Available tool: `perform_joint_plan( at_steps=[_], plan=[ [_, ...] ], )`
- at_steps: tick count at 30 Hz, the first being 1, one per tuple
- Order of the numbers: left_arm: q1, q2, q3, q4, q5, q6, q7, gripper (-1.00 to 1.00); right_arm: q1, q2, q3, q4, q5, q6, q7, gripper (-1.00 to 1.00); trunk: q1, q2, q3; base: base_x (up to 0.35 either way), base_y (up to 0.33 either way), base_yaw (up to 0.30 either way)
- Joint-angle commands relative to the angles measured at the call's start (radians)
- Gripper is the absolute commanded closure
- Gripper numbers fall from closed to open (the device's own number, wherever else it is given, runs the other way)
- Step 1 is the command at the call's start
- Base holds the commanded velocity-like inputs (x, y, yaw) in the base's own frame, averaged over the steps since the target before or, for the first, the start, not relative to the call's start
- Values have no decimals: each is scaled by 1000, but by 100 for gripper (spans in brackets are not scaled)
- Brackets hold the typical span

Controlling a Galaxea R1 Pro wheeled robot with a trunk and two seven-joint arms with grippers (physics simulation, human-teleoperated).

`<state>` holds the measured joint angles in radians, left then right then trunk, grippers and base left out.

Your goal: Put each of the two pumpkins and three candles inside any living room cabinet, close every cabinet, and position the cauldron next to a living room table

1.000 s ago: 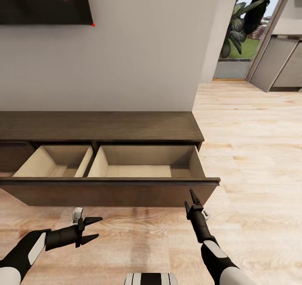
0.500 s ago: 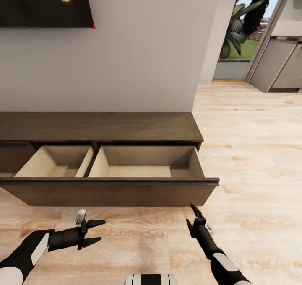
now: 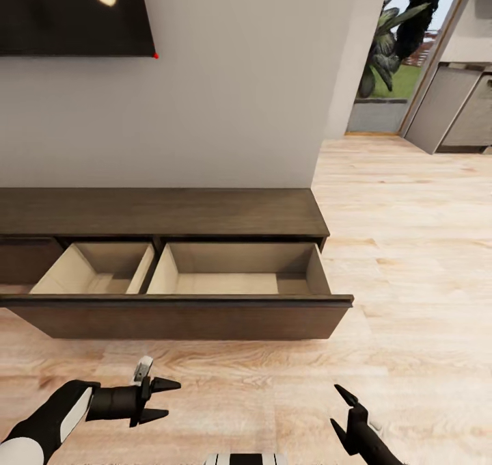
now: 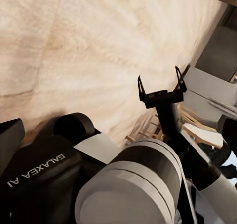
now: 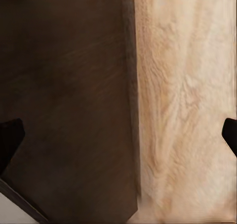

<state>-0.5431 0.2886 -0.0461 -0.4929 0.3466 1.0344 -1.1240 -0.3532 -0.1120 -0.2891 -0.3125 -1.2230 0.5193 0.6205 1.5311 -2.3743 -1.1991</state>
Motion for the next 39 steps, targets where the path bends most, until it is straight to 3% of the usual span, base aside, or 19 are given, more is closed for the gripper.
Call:
perform_joint_plan(
  at_steps=[1,12,27,39],
  plan=[
    [0,-2,-2,0,-1,0,1,-100,4,0,0,3,0,-1,0,-100,-4,7,3,-27,0,0],
    [0,-20,-4,5,0,-1,63,-100,25,-1,-2,22,-1,-12,-1,-100,-46,84,38,-5,0,0],
    [0,-26,-3,5,0,-2,67,-100,28,-3,-7,33,-1,-69,-3,-100,-104,189,85,0,0,0],
    [0,-26,-4,5,-1,-2,69,-100,29,-24,-7,36,-3,-102,-2,-100,-150,273,122,0,0,0]
  ],
)
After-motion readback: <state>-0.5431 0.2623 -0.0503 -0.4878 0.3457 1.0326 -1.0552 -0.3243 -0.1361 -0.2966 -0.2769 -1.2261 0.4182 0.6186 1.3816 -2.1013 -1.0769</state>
